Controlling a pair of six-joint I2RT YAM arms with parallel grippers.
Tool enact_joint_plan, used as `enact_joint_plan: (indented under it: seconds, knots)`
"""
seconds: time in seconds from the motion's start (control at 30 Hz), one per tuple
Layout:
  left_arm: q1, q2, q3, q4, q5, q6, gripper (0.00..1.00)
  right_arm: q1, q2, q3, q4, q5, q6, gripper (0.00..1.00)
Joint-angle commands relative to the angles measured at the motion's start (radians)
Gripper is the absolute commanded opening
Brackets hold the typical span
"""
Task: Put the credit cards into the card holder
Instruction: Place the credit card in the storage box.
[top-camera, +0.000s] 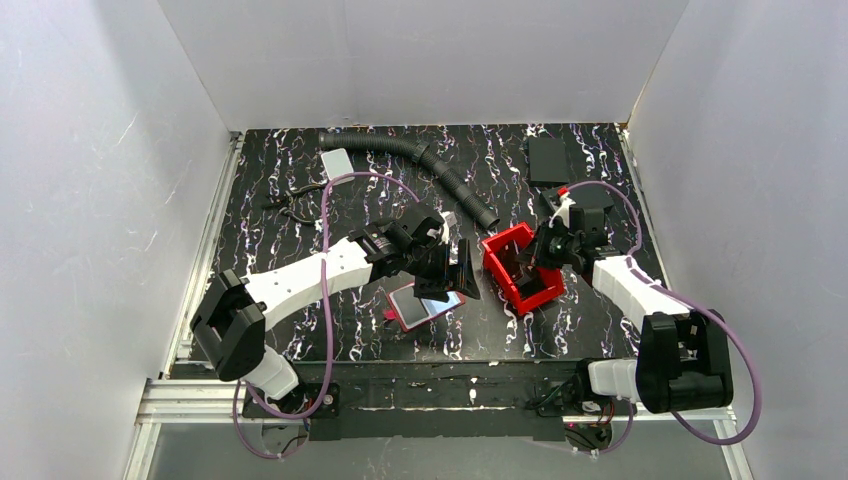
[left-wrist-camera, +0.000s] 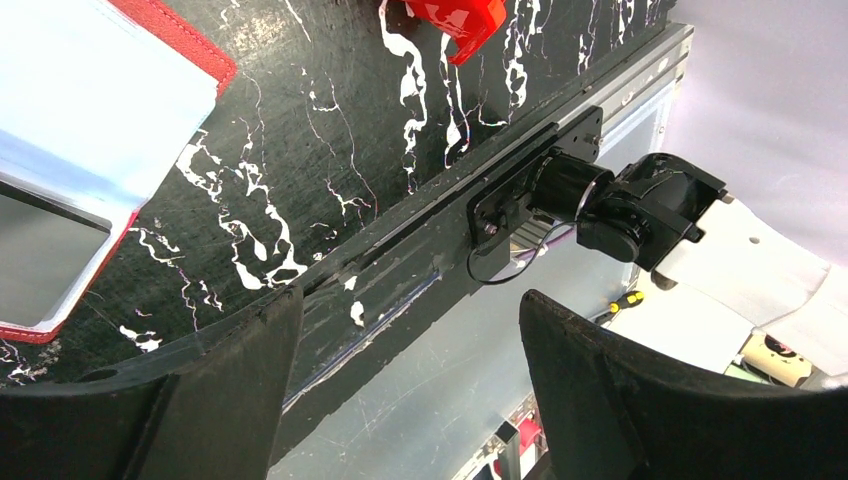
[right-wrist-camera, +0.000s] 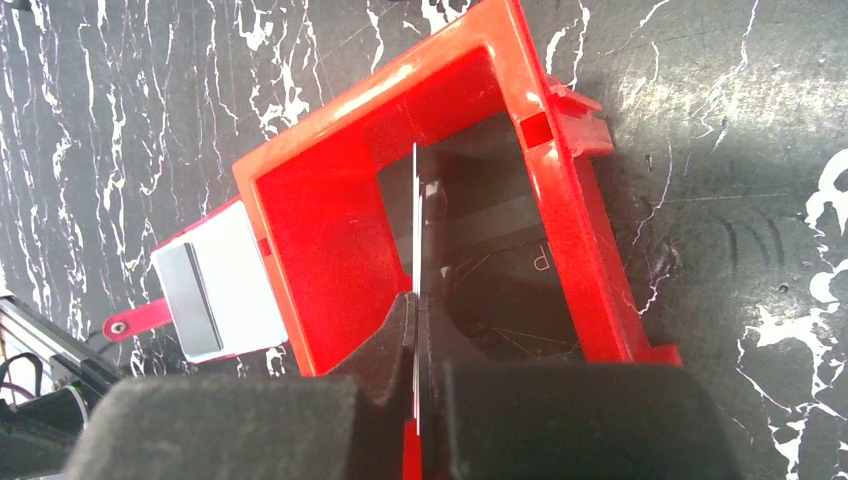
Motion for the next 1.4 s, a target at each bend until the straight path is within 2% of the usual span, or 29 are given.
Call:
enact_joint_plan:
  seconds: [0.0,0.23,0.27,0.43,0.67,0.83,0.87,1.1,1.23,1.37]
  knots:
    - [0.005,-0.011,-0.004,0.009,0.027,-0.001,0.78,-0.012,-0.024,0.016,-0.008,-0.034,0.007,0.01]
    - [0.01,0.053,0.076,0.023,0.06,0.012,0.78,-0.045,-0.08,0.031,-0.05,0.002,0.011,0.01]
    - [0.037,0.097,0.119,0.051,0.096,-0.01,0.79,-0.085,-0.096,0.072,-0.096,-0.03,0.004,0.01]
    - [0.092,0.157,0.136,0.178,0.189,-0.098,0.79,-0.128,-0.117,0.146,-0.177,-0.102,-0.011,0.01]
    - [0.131,0.26,0.2,0.328,0.295,-0.212,0.79,-0.212,-0.178,0.187,-0.201,-0.267,0.08,0.01]
    - [0.136,0.296,0.218,0.446,0.309,-0.269,0.78,-0.263,-0.204,0.114,-0.062,-0.491,0.248,0.01]
    - [0.137,0.304,0.224,0.451,0.311,-0.273,0.78,-0.269,-0.212,0.085,0.007,-0.527,0.296,0.01]
    - [0.136,0.339,0.275,0.465,0.309,-0.287,0.74,-0.27,-0.233,0.017,0.188,-0.622,0.463,0.01]
    - [0.136,0.352,0.285,0.478,0.307,-0.305,0.64,-0.271,-0.247,-0.009,0.275,-0.64,0.547,0.01]
    - [0.136,0.341,0.278,0.493,0.286,-0.319,0.5,-0.271,-0.253,-0.024,0.281,-0.645,0.558,0.01]
